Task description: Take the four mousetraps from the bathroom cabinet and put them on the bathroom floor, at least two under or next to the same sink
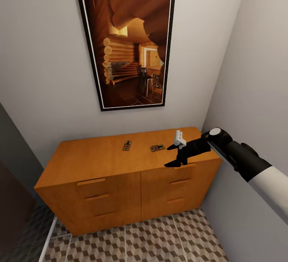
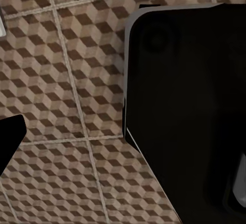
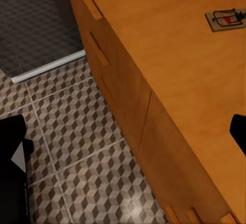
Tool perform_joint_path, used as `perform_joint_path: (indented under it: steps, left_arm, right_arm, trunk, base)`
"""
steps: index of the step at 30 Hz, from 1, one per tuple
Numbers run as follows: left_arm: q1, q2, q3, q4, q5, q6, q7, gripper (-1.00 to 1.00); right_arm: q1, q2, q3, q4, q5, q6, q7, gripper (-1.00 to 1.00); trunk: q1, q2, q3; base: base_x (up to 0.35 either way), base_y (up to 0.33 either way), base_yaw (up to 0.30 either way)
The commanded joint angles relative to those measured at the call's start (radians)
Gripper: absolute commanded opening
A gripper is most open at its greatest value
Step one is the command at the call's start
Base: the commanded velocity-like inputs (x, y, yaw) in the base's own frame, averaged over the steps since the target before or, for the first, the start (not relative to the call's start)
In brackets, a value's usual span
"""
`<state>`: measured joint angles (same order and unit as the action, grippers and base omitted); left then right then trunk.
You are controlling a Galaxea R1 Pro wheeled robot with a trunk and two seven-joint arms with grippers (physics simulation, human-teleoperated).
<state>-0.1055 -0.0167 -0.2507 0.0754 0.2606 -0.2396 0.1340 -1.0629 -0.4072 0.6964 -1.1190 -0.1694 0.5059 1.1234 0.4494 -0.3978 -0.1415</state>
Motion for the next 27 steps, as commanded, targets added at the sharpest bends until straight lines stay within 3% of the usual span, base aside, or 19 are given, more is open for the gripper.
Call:
perform_joint_path:
  steps: [1, 27]
  left_arm:
    - [-0.002, -0.001, -0.009, 0.004, 0.008, -0.007, 0.001, 1.00]
    - [0.013, -0.011, -0.009, 0.004, 0.008, -0.007, 0.001, 1.00]
  right_arm:
    - [-0.002, -0.001, 0.003, 0.001, -0.009, 0.003, -0.001, 1.00]
    - [-0.002, 0.001, 0.003, 0.015, -0.007, -0.017, 0.001, 1.00]
  trunk:
    - [0.001, -0.002, -0.002]
    - [0.001, -0.002, -0.002]
  base:
    - [0.007, -0.006, 0.000]
    - [0.091, -0.050, 0.000]
